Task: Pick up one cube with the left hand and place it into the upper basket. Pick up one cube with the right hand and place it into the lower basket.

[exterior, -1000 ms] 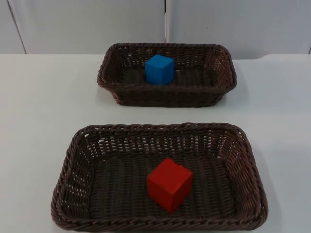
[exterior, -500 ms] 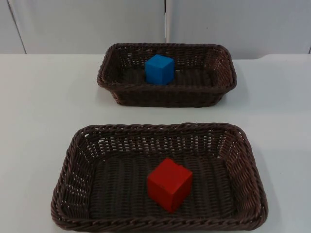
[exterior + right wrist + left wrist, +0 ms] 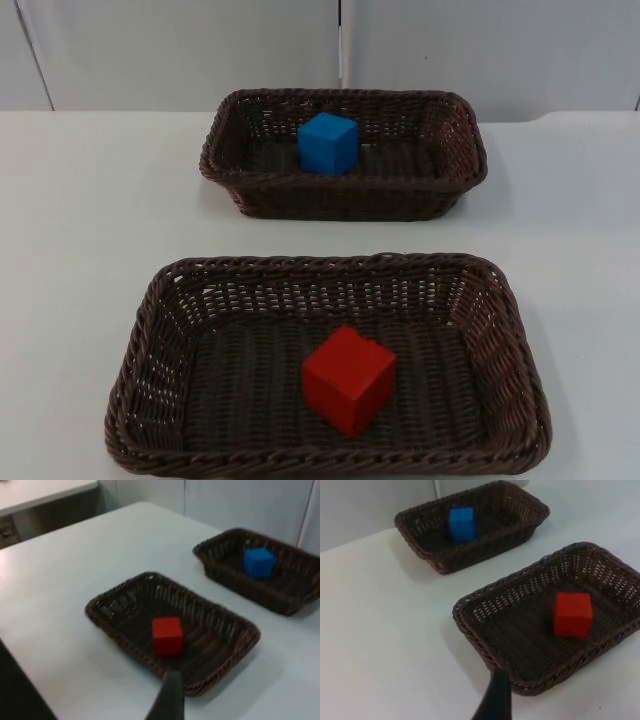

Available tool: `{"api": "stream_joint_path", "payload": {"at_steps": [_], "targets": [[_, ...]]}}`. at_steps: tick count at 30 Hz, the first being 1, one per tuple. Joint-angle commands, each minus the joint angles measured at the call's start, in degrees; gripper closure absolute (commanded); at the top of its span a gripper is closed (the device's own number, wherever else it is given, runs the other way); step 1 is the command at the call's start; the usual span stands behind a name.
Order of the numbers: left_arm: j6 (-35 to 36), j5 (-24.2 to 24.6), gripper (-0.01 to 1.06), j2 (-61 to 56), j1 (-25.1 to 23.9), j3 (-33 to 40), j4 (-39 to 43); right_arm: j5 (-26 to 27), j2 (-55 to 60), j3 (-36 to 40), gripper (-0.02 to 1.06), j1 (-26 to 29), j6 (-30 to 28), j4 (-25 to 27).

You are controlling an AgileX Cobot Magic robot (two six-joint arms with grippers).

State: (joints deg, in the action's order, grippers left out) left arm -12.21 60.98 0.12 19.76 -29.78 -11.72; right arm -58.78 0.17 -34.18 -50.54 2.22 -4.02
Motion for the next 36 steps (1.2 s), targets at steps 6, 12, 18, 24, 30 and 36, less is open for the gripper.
{"api": "stream_joint_path", "payload": {"at_steps": [6,12,18,24,30,36], "targets": [[2.1,-0.2,0.31,-0.1,0.2,0.5,1.5,-0.1,-0.2,3.3,0.32,0.1,-2.9,4.0],[2.1,-0.1,0.31,-0.1,0.2,0.4,1.8,-2.1,-0.2,3.8,0.32,0.1,-2.9,3.7],[2.1,0.0,0.31,-0.1,0.2,0.4,2.1,-3.0,-0.2,4.6,0.32,0.1,-2.2,3.0],[2.1,0.2,0.31,-0.1,0.2,0.7,2.1,-3.0,-0.2,4.6,0.32,0.1,-1.7,2.8],[2.2,0.9,0.31,-0.1,0.2,1.3,2.3,-3.0,-0.2,4.6,0.32,0.1,-1.7,2.8],[2.2,0.9,0.31,-0.1,0.2,1.3,2.3,-3.0,-0.2,4.6,0.32,0.1,-1.7,2.9]]}}
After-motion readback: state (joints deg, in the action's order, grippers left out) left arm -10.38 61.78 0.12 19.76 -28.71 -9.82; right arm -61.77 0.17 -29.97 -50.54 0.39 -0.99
